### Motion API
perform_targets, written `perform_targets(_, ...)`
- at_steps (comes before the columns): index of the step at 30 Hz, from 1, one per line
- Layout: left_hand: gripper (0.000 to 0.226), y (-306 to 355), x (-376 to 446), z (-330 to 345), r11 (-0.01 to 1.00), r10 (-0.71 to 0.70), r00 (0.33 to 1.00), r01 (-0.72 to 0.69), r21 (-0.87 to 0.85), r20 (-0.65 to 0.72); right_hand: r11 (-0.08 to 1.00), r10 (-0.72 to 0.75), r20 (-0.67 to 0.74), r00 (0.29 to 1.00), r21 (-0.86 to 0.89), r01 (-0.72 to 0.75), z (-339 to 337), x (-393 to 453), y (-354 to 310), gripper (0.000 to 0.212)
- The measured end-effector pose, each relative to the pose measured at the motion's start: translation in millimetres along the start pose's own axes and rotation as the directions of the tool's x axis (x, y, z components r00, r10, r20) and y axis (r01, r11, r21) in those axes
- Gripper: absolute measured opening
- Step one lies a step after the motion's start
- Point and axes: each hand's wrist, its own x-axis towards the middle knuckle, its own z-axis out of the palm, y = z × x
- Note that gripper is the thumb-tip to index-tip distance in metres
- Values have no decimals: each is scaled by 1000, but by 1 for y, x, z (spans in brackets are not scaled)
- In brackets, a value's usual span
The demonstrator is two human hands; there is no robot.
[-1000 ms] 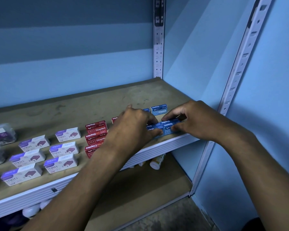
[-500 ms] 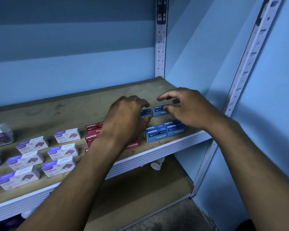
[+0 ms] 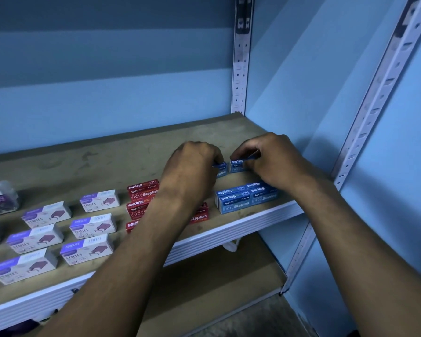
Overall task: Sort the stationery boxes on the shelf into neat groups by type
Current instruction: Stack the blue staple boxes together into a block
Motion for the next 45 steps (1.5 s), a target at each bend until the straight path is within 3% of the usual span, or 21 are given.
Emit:
perform_targets(11,21,9,-9,-10,992,56,994,-66,-108,-89,999,-38,-42,998,9,39,-22,-14,-7,26)
perform_targets(24,18,17,-30,-14,971,44,999,-43,-234,-2,1000,-23,61,998,8,22,-34,-33,-8,31)
perform_targets(33,18,14,-32,-8,969,26,998,-12,-248,53,1000,-10,139,990,6,9,-32,-36,-7,29)
perform_targets(45,20,15,-30,-8,978,144,986,-130,-165,78,1000,5,171,985,5,-6,-34,-40,-5,28)
